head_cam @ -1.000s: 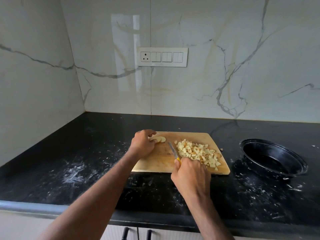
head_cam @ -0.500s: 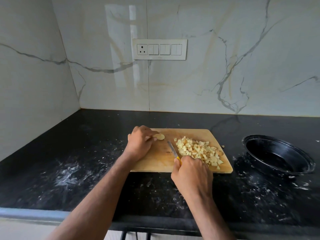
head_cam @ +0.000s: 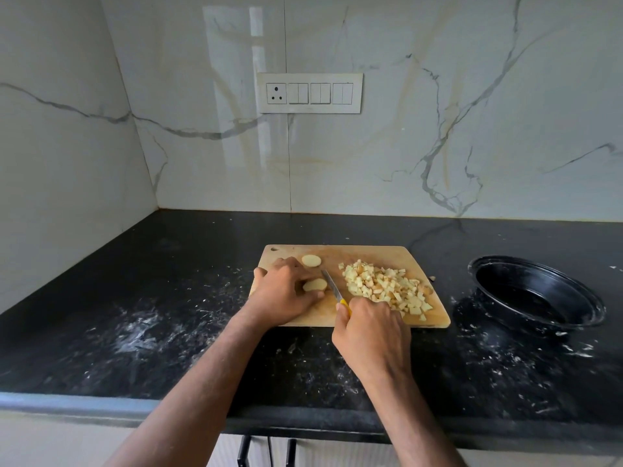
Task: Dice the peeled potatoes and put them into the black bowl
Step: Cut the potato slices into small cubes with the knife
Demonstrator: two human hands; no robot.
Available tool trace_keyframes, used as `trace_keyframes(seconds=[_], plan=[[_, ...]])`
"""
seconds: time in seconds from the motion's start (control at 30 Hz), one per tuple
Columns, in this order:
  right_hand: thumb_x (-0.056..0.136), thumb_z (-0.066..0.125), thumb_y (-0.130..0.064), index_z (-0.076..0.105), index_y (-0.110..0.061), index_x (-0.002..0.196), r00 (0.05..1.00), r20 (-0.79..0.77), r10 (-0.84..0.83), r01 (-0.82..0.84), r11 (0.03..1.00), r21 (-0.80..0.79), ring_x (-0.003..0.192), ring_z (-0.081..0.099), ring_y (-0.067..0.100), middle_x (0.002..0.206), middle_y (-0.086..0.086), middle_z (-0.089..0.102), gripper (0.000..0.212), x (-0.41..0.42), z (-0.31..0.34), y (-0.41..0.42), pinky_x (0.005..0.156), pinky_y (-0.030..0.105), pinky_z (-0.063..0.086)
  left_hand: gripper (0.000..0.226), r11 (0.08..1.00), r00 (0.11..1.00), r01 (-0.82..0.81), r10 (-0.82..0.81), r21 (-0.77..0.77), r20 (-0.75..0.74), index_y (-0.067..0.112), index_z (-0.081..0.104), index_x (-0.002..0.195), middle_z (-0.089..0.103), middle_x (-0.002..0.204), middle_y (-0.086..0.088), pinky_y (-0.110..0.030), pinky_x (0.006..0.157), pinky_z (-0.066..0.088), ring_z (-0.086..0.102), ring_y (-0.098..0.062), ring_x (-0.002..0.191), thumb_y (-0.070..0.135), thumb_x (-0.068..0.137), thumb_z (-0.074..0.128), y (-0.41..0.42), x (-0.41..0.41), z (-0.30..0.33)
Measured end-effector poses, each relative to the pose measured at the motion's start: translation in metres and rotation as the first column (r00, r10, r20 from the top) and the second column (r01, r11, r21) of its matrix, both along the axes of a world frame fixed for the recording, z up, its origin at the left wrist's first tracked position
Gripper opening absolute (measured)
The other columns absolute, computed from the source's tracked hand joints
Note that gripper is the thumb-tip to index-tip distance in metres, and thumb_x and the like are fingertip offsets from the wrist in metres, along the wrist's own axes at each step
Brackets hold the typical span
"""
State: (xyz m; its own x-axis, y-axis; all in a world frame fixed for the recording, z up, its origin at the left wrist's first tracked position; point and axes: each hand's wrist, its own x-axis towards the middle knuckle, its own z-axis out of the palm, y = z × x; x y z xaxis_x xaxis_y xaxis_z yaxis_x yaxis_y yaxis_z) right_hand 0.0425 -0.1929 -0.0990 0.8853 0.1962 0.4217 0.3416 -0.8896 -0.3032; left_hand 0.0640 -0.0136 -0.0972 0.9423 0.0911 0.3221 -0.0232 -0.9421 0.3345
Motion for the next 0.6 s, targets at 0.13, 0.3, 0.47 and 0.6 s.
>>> trace_keyframes(seconds=[0.13,0.3,0.47,0.6], plan=[[0.100,0.046,-0.045,0.068,-0.020,0.089,0.998,0.056,0.005,-0.007,1.000,0.030,0.059,0.044,0.019,0.071,-0.001,0.065,0.035,0.001,-0.004,0.001,0.057,0.029,0.035,0.022,0.992,0.999,0.016,-0.011,-0.123,0.041,0.059,0.066,0.094,0.051,0.089,0.020,-0.039,0.085,0.027,0.046,-0.009,0.100,0.042,0.081,0.074,0.001,-0.003,0.004],[0.101,0.044,-0.044,0.068,-0.020,0.089,0.995,0.084,0.049,-0.048,0.999,-0.018,0.056,0.046,0.016,0.069,-0.002,0.062,0.036,0.001,-0.006,0.006,0.056,0.025,0.033,0.021,0.981,0.999,-0.019,0.025,-0.191,0.026,0.048,0.061,0.078,0.057,0.082,0.024,-0.038,0.085,0.032,0.053,-0.007,0.092,0.047,0.075,0.082,0.007,-0.002,0.002],[0.104,0.041,-0.043,0.067,-0.018,0.096,0.996,0.052,0.066,-0.064,0.997,-0.041,0.065,0.043,0.017,0.078,0.001,0.064,0.037,-0.002,-0.002,0.007,0.059,0.026,0.034,0.014,0.970,0.996,0.017,0.004,-0.243,0.084,0.033,0.076,0.086,0.056,0.076,0.031,-0.032,0.082,0.037,0.058,-0.005,0.085,0.041,0.078,0.083,0.009,0.000,-0.001],[0.104,0.041,-0.043,0.067,-0.019,0.097,0.997,0.038,0.066,-0.064,0.997,-0.041,0.066,0.044,0.017,0.081,0.001,0.065,0.036,-0.003,-0.001,0.006,0.059,0.025,0.034,0.018,0.972,0.995,0.025,-0.002,-0.234,0.098,0.032,0.077,0.088,0.058,0.076,0.031,-0.037,0.085,0.045,0.055,0.000,0.078,0.043,0.075,0.083,0.012,0.004,-0.006]])
